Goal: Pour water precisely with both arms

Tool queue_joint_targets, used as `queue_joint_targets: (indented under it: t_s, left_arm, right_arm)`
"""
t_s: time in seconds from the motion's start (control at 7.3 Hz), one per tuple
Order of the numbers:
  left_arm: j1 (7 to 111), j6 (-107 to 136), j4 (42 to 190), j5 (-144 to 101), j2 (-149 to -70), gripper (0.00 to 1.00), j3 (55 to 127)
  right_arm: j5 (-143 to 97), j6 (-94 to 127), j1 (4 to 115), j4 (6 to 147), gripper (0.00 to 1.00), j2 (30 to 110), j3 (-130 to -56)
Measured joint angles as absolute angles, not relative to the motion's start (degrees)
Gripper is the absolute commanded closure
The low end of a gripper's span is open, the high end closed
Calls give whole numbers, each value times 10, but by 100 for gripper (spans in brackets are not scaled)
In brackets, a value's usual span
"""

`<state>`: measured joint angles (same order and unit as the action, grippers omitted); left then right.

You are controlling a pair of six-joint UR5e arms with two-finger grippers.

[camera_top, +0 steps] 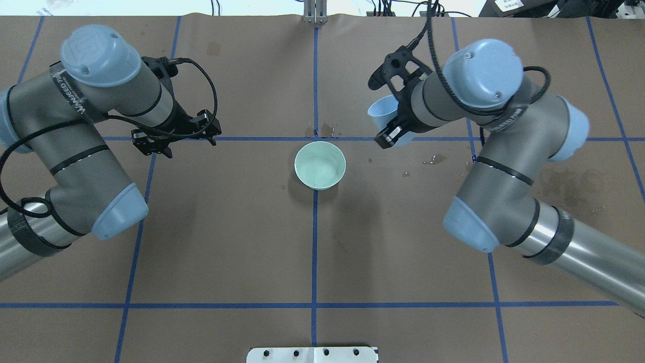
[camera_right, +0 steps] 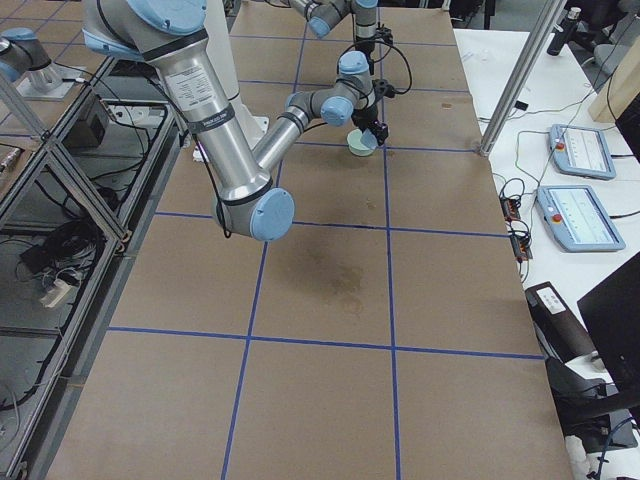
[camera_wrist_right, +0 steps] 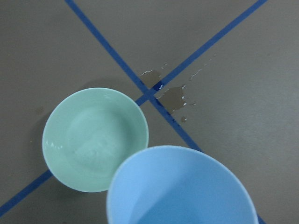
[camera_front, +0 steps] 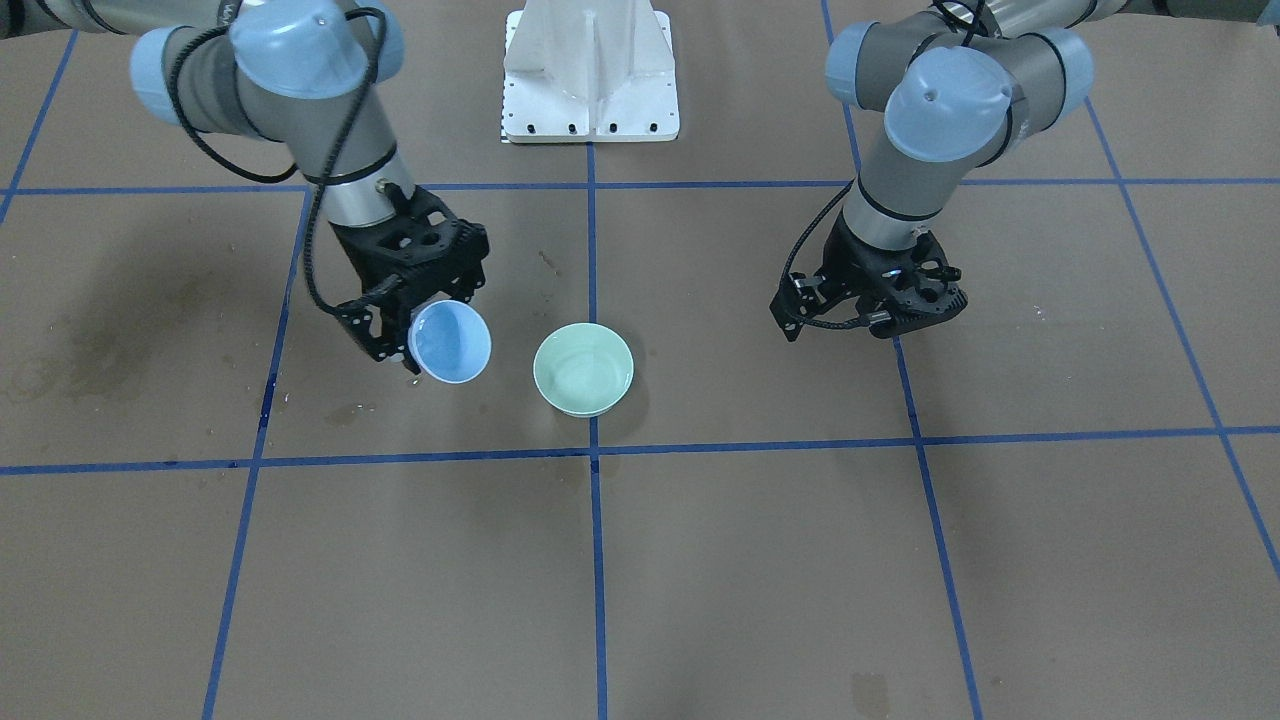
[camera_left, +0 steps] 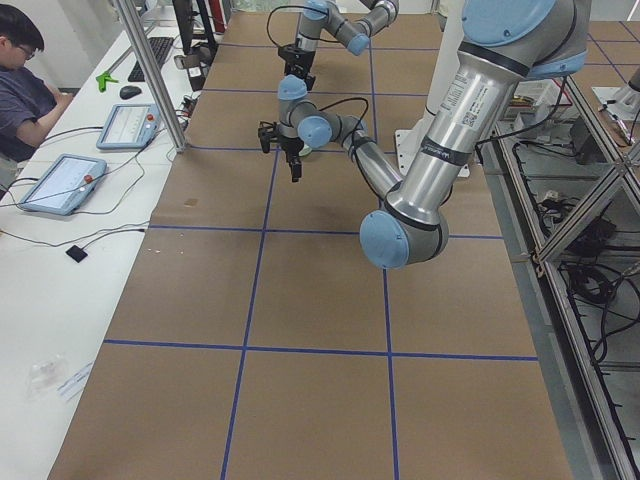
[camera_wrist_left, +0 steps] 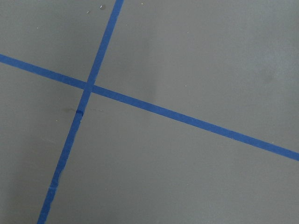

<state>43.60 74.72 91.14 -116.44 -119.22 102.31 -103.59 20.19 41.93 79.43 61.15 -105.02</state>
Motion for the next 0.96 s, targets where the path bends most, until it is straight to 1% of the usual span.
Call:
queue_joint_targets:
  t_s: [0.27,0.55,0.69,0.96]
  left_arm:
    - [410,751,956,-1161,-1206,0,1017]
    - [395,760,1007,-1152,-1213,0,1007]
    - [388,763,1018,-1142,-1222,0,999]
    - [379,764,1022,-1135,-1248,0,977]
  right_arm:
    - [-1002,221,494,729,100,694,-1082]
    - [-968,307,553,645,100,770,-1072]
    - [-939,331,566,575,100,802,-1042]
    - [-901,349,583,439,100,831,-947]
